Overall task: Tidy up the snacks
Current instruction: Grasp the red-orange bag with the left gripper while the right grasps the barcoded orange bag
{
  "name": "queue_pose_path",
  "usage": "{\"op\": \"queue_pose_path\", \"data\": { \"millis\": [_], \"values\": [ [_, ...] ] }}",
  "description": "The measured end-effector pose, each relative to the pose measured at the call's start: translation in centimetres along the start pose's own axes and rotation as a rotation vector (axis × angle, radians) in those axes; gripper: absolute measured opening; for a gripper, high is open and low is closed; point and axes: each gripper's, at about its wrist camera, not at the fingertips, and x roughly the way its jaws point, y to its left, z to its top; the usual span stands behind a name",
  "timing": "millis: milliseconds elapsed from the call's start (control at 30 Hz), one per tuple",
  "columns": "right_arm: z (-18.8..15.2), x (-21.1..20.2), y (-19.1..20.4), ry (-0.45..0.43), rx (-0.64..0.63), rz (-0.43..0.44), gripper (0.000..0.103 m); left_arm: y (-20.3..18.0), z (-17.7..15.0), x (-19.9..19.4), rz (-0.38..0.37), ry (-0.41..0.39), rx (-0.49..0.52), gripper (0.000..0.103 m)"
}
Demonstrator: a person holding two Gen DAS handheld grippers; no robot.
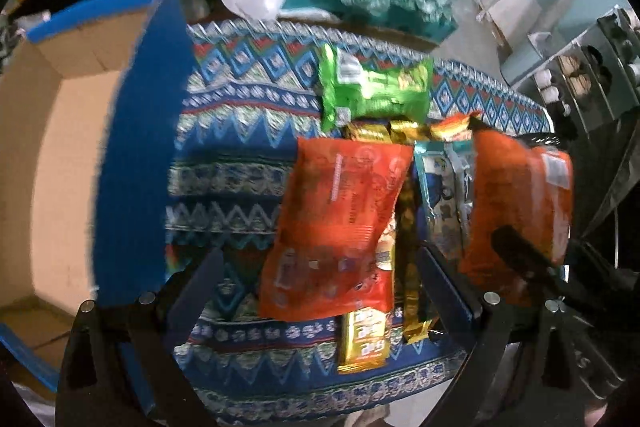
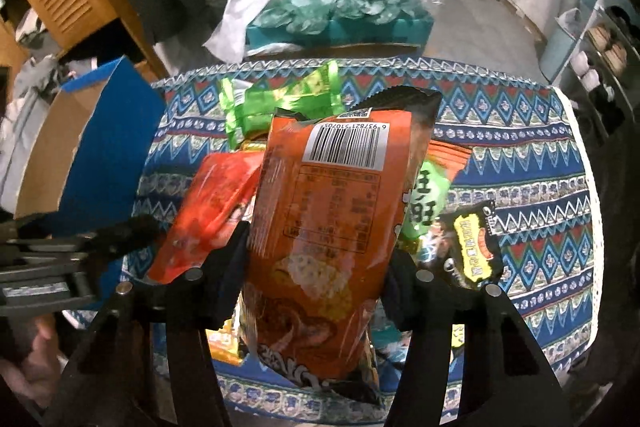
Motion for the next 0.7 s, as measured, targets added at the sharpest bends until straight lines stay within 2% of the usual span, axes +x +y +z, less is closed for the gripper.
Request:
{"op": "queue_pose_path", "data": {
  "millis": [200,467,533,567,633,700],
  "values": [
    [-0.1,0.0,-1.2,-0.003,0.014,0.018,0.057,-0.3,0.8,2.9,0.017,0.038,0.011,0.098],
    [-0.3,0.3,-2.3,0.013,0.035,0.043,0.057,-0.9,0.7,6.8,0.032,0.138,0.034,0.098],
    [-0.5,0.2,-2.4,0.015,0.035,0.045,0.057,-1.0,0.6,7.0,0.038,0.129,0.046,0.095],
    [-0.5,0.2,-2.4,0.017,0.034,0.044,0.057,-1.1,0.6,6.9,0.043,0.115,0.059,0.085],
    [-0.6,0.2,-2.4,0.018,0.032,0.044,0.057,-1.4,0.5,6.9,0.014,0.121,0.079,0.072],
    [-0.6,0.2,-2.3,0.019,0.029,0.044,0.057,-1.3,0.4,6.7,-0.012,0.120,0.071,0.065]
  ]
}}
